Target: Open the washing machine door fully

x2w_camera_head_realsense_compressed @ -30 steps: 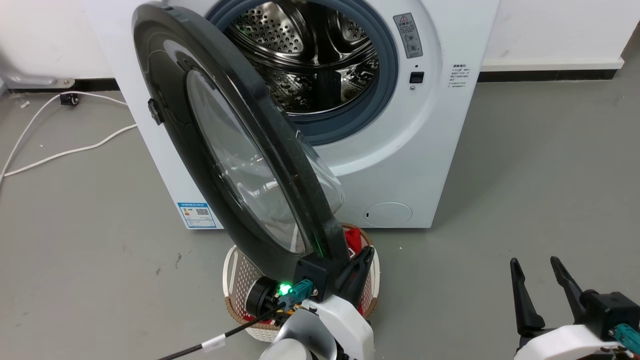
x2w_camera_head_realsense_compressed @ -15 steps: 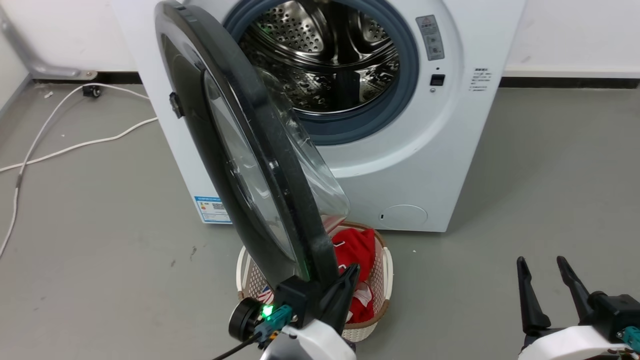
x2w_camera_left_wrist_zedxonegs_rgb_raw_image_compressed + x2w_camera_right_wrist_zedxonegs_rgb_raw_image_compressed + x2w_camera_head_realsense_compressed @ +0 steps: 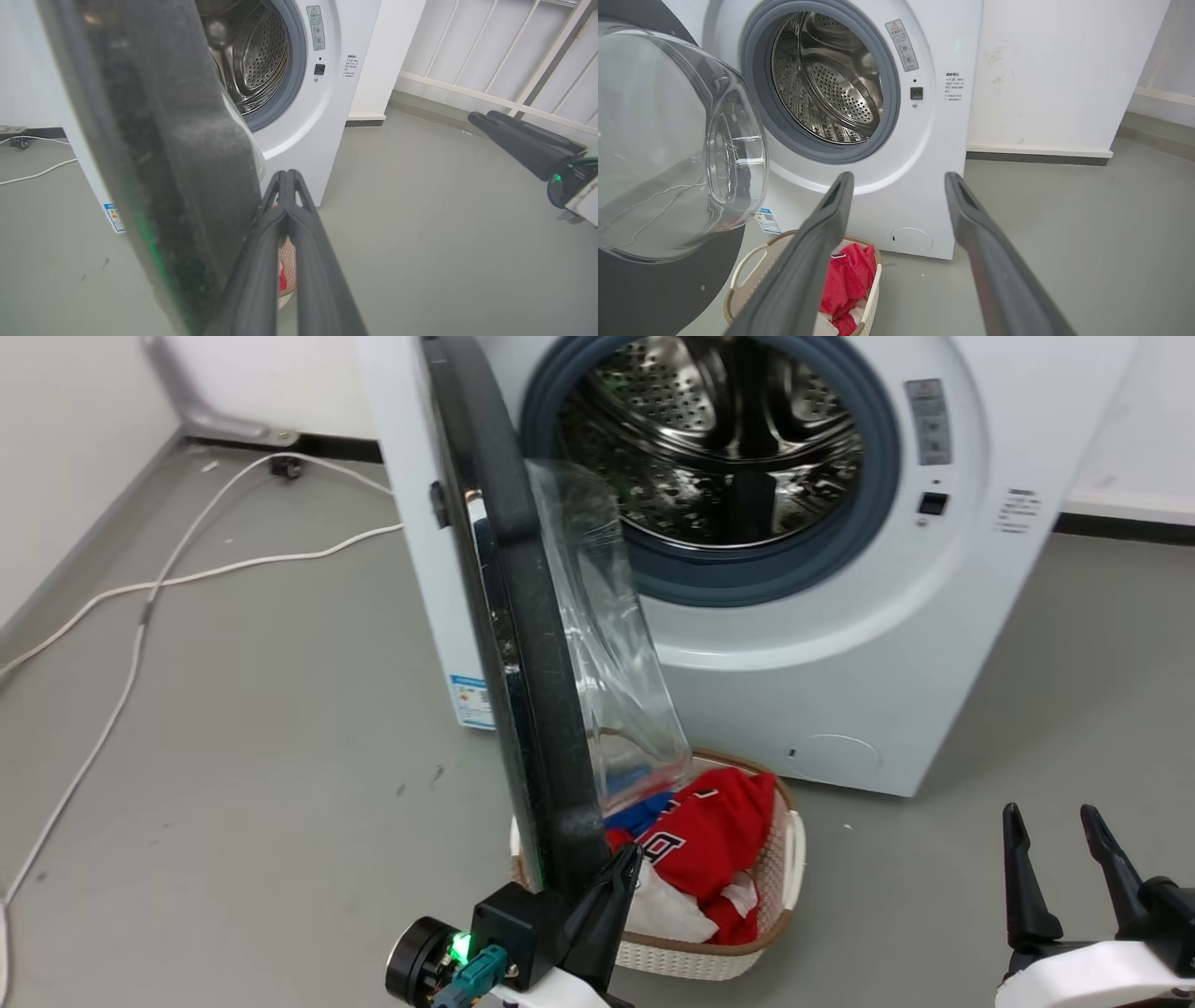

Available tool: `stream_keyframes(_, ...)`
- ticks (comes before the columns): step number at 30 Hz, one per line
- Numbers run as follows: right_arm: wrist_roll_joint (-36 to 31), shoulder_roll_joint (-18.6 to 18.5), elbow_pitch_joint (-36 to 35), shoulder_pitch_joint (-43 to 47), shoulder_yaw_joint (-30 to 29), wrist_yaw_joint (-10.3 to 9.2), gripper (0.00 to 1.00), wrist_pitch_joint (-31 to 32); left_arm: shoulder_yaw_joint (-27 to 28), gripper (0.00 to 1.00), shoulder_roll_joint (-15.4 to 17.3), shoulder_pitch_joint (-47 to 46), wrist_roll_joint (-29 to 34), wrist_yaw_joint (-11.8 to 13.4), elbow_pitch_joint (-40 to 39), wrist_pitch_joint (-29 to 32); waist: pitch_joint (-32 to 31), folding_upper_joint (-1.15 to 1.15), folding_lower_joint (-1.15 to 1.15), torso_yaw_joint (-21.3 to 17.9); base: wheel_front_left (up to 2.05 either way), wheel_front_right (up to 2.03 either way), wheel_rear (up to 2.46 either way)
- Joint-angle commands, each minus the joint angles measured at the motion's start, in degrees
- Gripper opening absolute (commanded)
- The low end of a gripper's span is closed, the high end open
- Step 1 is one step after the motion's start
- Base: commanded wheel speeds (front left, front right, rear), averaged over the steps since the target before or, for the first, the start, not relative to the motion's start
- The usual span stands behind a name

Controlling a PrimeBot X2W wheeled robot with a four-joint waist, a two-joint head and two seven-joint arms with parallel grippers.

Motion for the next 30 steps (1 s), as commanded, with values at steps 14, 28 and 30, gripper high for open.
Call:
stream_keyframes(14,-2.27,0.06,-2.24,-0.84,-0.60,-0.01,1.00,0.87,7.22,0.00,2.14,2.16,-2.64,4.61,-0.67,-3.19,1.36,0.00,0.00,12.84,0.00,0.00,0.00)
stream_keyframes(28,-3.78,0.06,-4.65,-2.82,0.35,-0.01,1.00,3.00,22.28,0.00,8.68,-0.20,-9.43,4.50,3.59,-9.22,5.66,0.00,0.00,11.90,0.00,0.00,0.00)
stream_keyframes(30,-4.09,0.06,-5.33,-3.47,0.32,-0.01,1.00,3.36,24.20,0.00,9.82,-0.71,-10.16,4.24,4.52,-9.91,6.77,0.00,0.00,11.26,0.00,0.00,0.00)
